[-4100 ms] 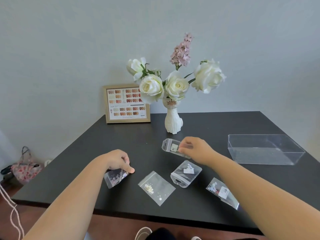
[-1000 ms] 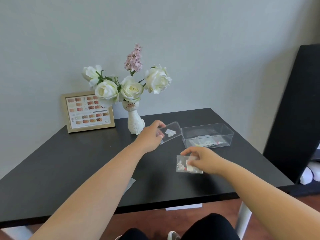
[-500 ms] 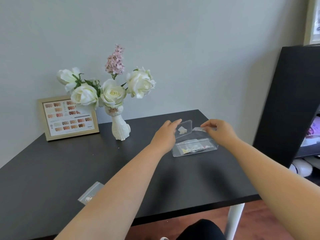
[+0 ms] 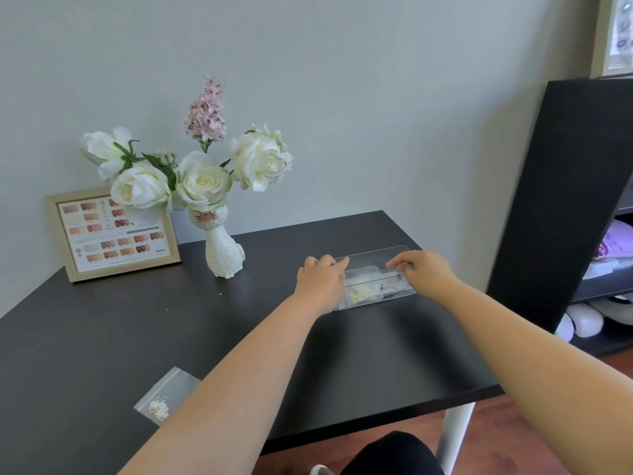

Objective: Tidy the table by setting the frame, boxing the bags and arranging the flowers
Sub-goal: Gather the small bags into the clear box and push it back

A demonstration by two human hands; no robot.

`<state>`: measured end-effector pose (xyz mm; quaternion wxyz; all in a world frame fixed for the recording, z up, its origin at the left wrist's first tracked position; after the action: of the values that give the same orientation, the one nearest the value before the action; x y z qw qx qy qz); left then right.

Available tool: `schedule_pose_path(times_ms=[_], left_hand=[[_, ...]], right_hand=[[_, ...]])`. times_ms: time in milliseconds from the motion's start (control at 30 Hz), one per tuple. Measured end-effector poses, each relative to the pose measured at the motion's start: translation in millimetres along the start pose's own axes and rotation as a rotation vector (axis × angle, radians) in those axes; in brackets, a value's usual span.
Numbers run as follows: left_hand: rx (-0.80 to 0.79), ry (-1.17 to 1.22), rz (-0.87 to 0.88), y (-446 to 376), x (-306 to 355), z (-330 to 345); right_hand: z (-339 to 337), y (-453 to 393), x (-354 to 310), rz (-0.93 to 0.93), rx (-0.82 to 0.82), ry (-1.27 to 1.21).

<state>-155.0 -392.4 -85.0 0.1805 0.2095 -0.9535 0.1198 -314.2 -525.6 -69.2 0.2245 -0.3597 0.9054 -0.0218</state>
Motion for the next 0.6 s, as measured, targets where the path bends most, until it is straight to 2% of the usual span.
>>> schedule_pose_path(times_ms=[100,233,333,433,600], left_hand=[[0.017,0.055,-0.019,5,-8,-4],[0.041,0.107,0.057,34,-20,-23],[-0.018,0.133,0.057,68,-49,-35],[-0.137,0.109,-0.064,101,-92,-47],[-0.279,0.188,-0.374,154,-157,-74]], right_hand=[[5,0,-3,-0.024,0.021,0.123],[10,7,-9,-0.088,0.083,0.191],[14,16,-14,-0.125,0.092,0.205],[18,24,-31,-0.19,0.071,0.231],[30,42,-76,-0.33,0.088,0.271]])
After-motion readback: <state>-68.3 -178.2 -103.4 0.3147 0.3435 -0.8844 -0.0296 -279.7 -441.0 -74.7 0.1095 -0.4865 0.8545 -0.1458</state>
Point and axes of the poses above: each hand's wrist, its own y-axis away from the middle knuckle, its own z-axis out of the palm, x = y × z, the point moved 8 cm from there along -y, towards the middle knuckle, and after that the axes turned 13 degrees about y, right-handed, at the moved point
